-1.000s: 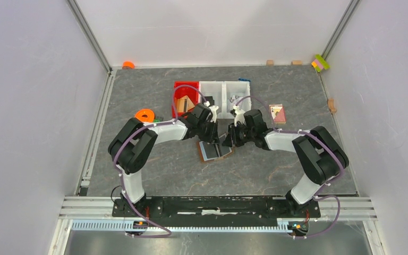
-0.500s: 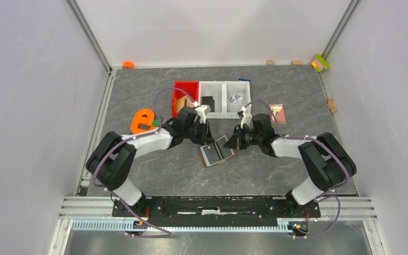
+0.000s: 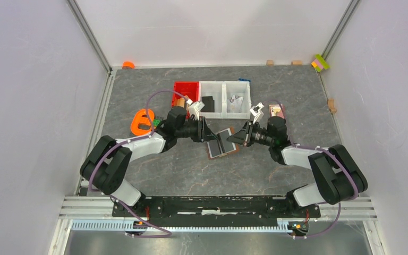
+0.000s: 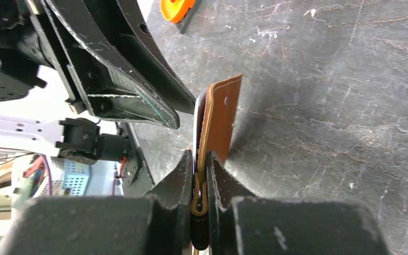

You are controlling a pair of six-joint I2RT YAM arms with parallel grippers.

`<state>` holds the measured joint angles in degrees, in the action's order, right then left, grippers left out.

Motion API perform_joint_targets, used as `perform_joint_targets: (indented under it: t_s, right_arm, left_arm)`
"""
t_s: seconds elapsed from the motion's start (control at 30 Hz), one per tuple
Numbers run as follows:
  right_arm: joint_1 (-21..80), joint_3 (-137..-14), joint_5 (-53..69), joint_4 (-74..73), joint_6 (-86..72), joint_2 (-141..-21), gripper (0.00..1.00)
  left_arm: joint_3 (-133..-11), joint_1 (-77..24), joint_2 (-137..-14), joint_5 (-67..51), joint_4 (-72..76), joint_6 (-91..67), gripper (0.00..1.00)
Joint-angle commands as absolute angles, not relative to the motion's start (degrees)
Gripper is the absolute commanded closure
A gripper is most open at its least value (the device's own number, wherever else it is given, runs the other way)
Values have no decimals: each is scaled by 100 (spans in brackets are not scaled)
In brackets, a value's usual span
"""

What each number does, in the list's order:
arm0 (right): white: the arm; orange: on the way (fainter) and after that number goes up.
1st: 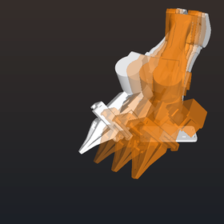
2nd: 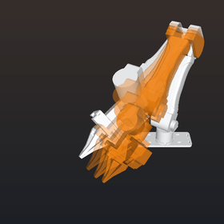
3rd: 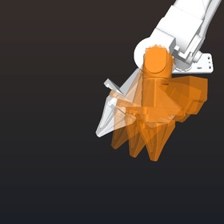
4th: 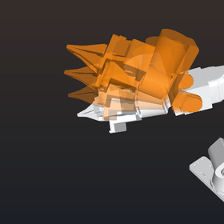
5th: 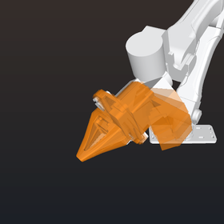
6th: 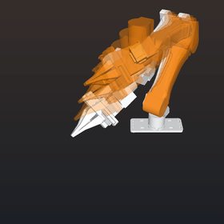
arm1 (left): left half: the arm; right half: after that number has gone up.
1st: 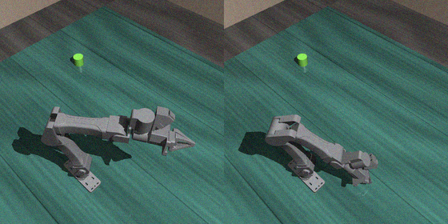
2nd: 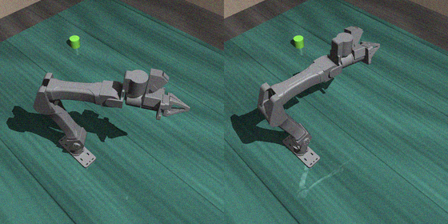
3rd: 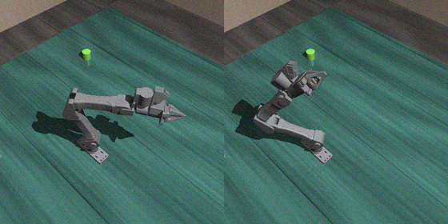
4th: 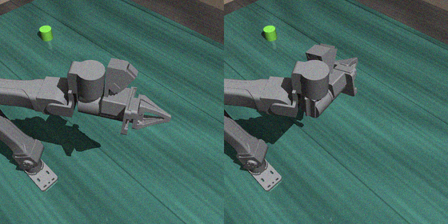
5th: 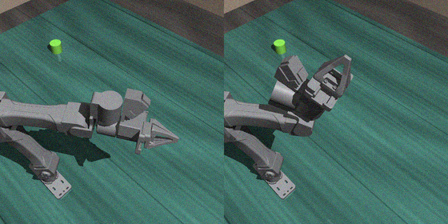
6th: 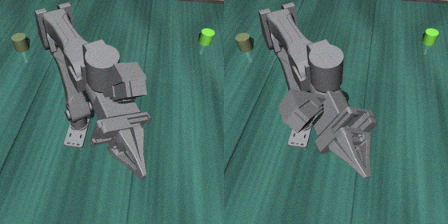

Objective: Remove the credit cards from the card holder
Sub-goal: Remove the credit card from the card holder.

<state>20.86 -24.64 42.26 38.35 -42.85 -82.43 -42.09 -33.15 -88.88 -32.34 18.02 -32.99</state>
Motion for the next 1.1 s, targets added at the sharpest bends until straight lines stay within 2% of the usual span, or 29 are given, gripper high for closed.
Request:
perform_joint_targets:
  t_s: [0.0, 0.2, 0.4, 0.63, 0.87, 0.97, 1.07]
  right_arm:
    - [1964, -2218, 4682, 5275, -5162, -8120, 100]
    - [1898, -2031, 4893, 6248, -5803, -8235, 100]
    - [1893, -2014, 4948, 6355, -5908, -8303, 100]
    - [1898, -1988, 4983, 6548, -6043, -8428, 100]
    - [1890, -2006, 4962, 6513, -6011, -8539, 100]
    - [1887, -2026, 4935, 6389, -5925, -8543, 100]
    - [1859, -2031, 4914, 6329, -5873, -8554, 100]
  left_arm:
    - [-4171, -3314, -8743, -3608, 2443, -3706, 67]
    - [-4150, -3287, -9037, -3898, 2845, -3850, 63]
    - [-4154, -3272, -9243, -4085, 3147, -4196, 62]
    - [-4031, -3254, -9477, -4611, 4198, -4795, 69]
    - [-3946, -3245, -9446, -4852, 4734, -5182, 71]
    - [-3937, -3243, -9424, -4860, 4762, -5207, 76]
    - [-3932, -3229, -9408, -4886, 4767, -5228, 89]
